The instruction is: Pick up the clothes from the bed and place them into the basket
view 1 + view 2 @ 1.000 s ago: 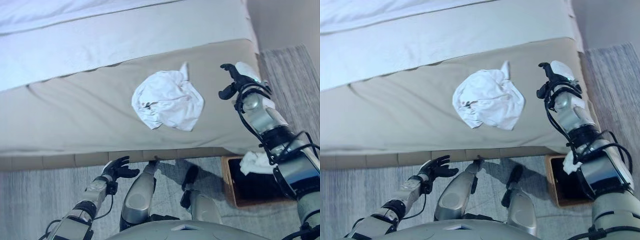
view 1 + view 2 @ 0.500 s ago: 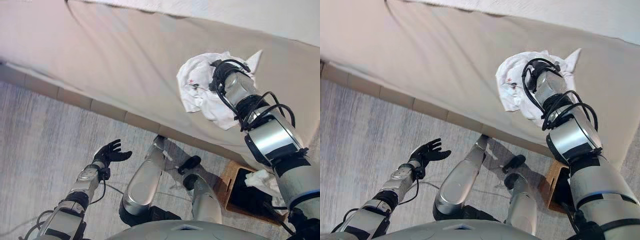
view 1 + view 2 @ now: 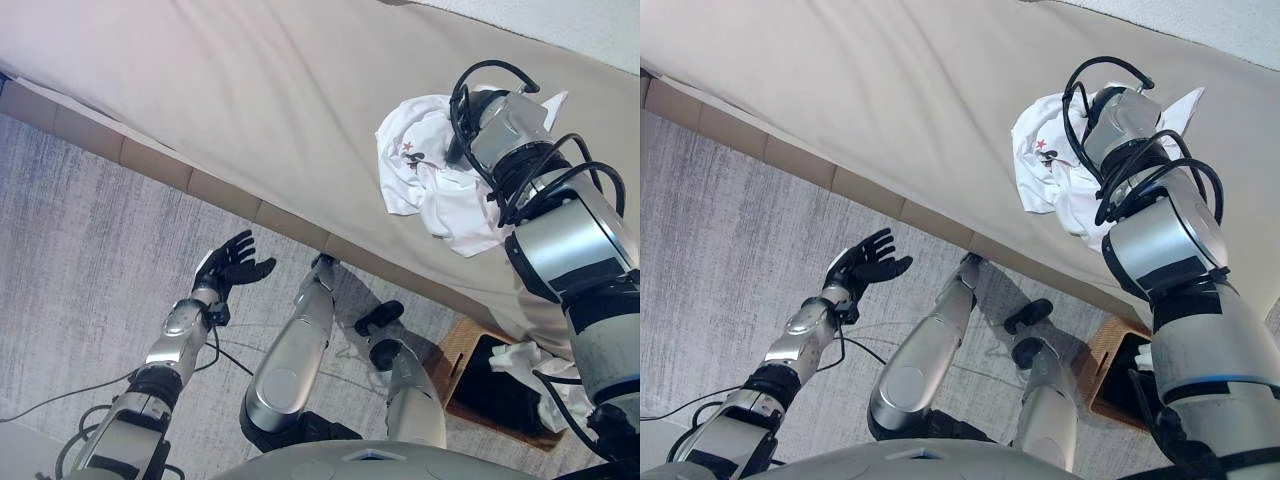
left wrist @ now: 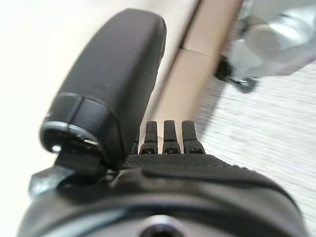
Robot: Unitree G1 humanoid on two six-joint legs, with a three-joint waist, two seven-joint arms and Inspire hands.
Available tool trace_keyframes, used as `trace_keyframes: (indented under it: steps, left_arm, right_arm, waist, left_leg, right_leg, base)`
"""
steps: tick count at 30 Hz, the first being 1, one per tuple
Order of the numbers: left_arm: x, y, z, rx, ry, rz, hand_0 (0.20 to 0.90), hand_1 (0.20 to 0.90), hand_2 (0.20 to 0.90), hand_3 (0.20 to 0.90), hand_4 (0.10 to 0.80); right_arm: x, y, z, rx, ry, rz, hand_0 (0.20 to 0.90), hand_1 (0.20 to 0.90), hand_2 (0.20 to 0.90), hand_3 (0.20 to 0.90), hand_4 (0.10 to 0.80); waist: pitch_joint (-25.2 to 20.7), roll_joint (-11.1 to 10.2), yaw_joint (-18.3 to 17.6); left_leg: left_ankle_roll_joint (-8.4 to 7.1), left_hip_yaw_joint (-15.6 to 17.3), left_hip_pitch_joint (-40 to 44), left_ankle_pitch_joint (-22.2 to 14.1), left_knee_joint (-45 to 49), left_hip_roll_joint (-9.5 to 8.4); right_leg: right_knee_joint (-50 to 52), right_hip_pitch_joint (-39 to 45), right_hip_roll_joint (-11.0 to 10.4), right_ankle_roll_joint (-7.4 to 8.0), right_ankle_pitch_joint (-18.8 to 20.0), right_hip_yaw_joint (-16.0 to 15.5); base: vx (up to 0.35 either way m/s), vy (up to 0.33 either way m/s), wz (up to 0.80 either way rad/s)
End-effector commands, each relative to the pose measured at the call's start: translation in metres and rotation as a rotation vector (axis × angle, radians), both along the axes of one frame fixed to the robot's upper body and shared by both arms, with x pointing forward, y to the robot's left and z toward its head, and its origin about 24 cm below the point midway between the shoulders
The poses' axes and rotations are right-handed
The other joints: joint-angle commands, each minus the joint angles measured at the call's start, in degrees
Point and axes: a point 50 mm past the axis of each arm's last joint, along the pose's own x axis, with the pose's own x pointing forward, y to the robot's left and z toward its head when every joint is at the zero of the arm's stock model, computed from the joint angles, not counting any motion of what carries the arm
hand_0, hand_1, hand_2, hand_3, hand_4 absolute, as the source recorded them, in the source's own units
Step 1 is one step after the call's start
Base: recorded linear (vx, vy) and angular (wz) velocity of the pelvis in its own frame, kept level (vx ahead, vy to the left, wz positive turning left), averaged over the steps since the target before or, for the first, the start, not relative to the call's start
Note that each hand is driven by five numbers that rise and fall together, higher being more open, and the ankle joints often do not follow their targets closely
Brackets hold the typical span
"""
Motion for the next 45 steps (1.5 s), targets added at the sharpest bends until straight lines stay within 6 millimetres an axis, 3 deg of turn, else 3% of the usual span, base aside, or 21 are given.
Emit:
trace_keyframes:
  steps: [1, 4, 9, 15, 20, 23, 27, 31, 34, 39, 45]
  left_arm:
    - [0.003, 0.008, 0.015, -0.038, -0.099, 0.041, 0.9, 0.9, 0.9, 0.9, 0.8]
    - [0.008, 0.008, 0.025, -0.187, -0.134, 0.083, 0.9, 0.9, 0.9, 0.9, 0.8]
    - [0.011, -0.013, 0.03, -0.456, -0.151, 0.051, 0.9, 0.9, 0.9, 0.9, 0.8]
    - [0.001, -0.064, 0.038, -0.949, -0.219, -0.148, 0.9, 0.9, 0.9, 0.9, 0.8]
    - [-0.007, -0.106, 0.063, -1.12, -0.315, -0.353, 0.9, 0.9, 0.9, 0.9, 0.8]
    - [-0.008, -0.127, 0.083, -1.126, -0.368, -0.468, 0.9, 0.9, 0.9, 0.9, 0.8]
    - [-0.008, -0.139, 0.097, -1.044, -0.375, -0.537, 0.9, 0.9, 0.9, 0.9, 0.8]
    - [-0.005, -0.138, 0.086, -0.826, -0.296, -0.528, 0.9, 0.9, 0.9, 0.9, 0.8]
    - [-0.003, -0.126, 0.057, -0.633, -0.179, -0.437, 0.9, 0.9, 0.9, 0.9, 0.8]
    - [-0.01, -0.082, 0.002, -0.13, -0.001, -0.248, 0.9, 0.9, 0.9, 0.9, 0.8]
    - [-0.038, -0.022, -0.06, 0.223, 0.293, -0.057, 0.9, 0.9, 0.9, 0.9, 0.8]
  right_arm:
    - [0.003, 0.025, -0.016, 0.083, -0.168, 0.117, 0.3, 0.3, 0.3, 0.2, 0.1]
    - [-0.006, 0.03, -0.002, 0.164, -0.359, 0.196, 0.3, 0.3, 0.3, 0.2, 0.1]
    - [-0.028, 0.023, -0.013, 0.25, -0.522, 0.248, 0.3, 0.3, 0.3, 0.2, 0.1]
    - [-0.063, 0.007, -0.024, 0.247, -0.669, 0.252, 0.3, 0.3, 0.3, 0.2, 0.1]
    - [-0.084, -0.011, -0.029, 0.251, -0.743, 0.203, 0.3, 0.3, 0.3, 0.2, 0.1]
    - [-0.096, -0.025, -0.019, 0.226, -0.845, 0.169, 0.3, 0.3, 0.3, 0.2, 0.1]
    - [-0.111, -0.041, -0.009, 0.198, -0.933, 0.15, 0.3, 0.3, 0.3, 0.2, 0.1]
    - [-0.119, -0.058, -0.002, 0.177, -0.952, 0.112, 0.3, 0.3, 0.3, 0.2, 0.1]
    - [-0.12, -0.071, -0.006, 0.177, -0.895, 0.08, 0.3, 0.3, 0.3, 0.2, 0.1]
    - [-0.123, -0.087, -0.018, 0.184, -0.771, 0.045, 0.3, 0.3, 0.3, 0.2, 0.1]
    - [-0.121, -0.094, -0.067, 0.199, -0.553, 0.018, 0.3, 0.3, 0.3, 0.2, 0.1]
  waist:
    - [0.3, -1.0, -2.0]
    - [0.3, -2.9, -5.6]
    - [-4.2, -6.0, -12.3]
    - [-13.2, -5.7, -20.4]
    - [-18.7, -5.0, -24.8]
    - [-20.9, -4.0, -27.9]
    - [-22.9, -2.6, -31.0]
    - [-24.5, -1.6, -32.9]
    - [-25.3, -1.3, -33.6]
    - [-25.9, -1.2, -33.4]
    - [-25.2, -0.7, -33.7]
  left_leg:
    - [5.19, 3.9, 6.3, -3.4, -5.1, 0.29]
    - [5.36, 7.4, 11.6, -3.8, -6.2, 1.49]
    - [5.65, 12.6, 21.8, -6.5, -8.5, 2.92]
    - [6.09, 18.3, 31.6, -8.1, -12.2, 4.0]
    - [6.14, 21.6, 36.4, -8.8, -15.4, 4.39]
    - [5.98, 23.8, 38.4, -9.9, -15.7, 4.66]
    - [5.74, 26.3, 40.1, -11.0, -15.7, 4.64]
    - [5.67, 28.2, 41.5, -11.7, -15.7, 4.55]
    - [5.53, 29.0, 42.1, -11.8, -15.7, 4.54]
    - [4.96, 29.0, 42.0, -11.4, -15.7, 4.97]
    - [4.67, 30.0, 41.2, -10.6, -15.7, 5.72]
  right_leg:
    - [3.0, 1.8, 2.1, -0.22, 0.7, 3.5]
    - [-0.3, 6.1, 3.3, -0.33, 2.8, 6.1]
    - [-7.1, 14.9, 5.2, -0.04, 4.3, 11.1]
    - [-11.6, 21.4, 6.7, -0.62, 5.8, 17.6]
    - [-14.1, 23.9, 7.8, -0.65, 7.2, 21.7]
    - [-15.5, 25.1, 8.2, -0.76, 7.5, 23.9]
    - [-17.6, 26.2, 8.5, -0.96, 7.3, 25.9]
    - [-18.7, 26.7, 8.6, -1.04, 7.4, 27.0]
    - [-19.3, 27.1, 8.7, -1.01, 7.6, 27.3]
    - [-20.6, 27.1, 8.7, -0.83, 8.3, 26.8]
    - [-20.0, 25.7, 9.1, -0.78, 8.0, 26.3]
  base:
    - [-0.026, -0.063, -0.33]
    - [-0.052, -0.06, -0.51]
    - [0.082, -0.127, -0.63]
    - [0.135, -0.094, -0.74]
    - [0.076, -0.098, -0.63]
    - [0.01, -0.036, -0.48]
    - [0.005, 0.019, -0.37]
    - [-0.013, -0.001, -0.27]
    - [-0.013, -0.055, -0.15]
    - [-0.021, -0.091, -0.09]
    - [-0.045, -0.103, -0.05]
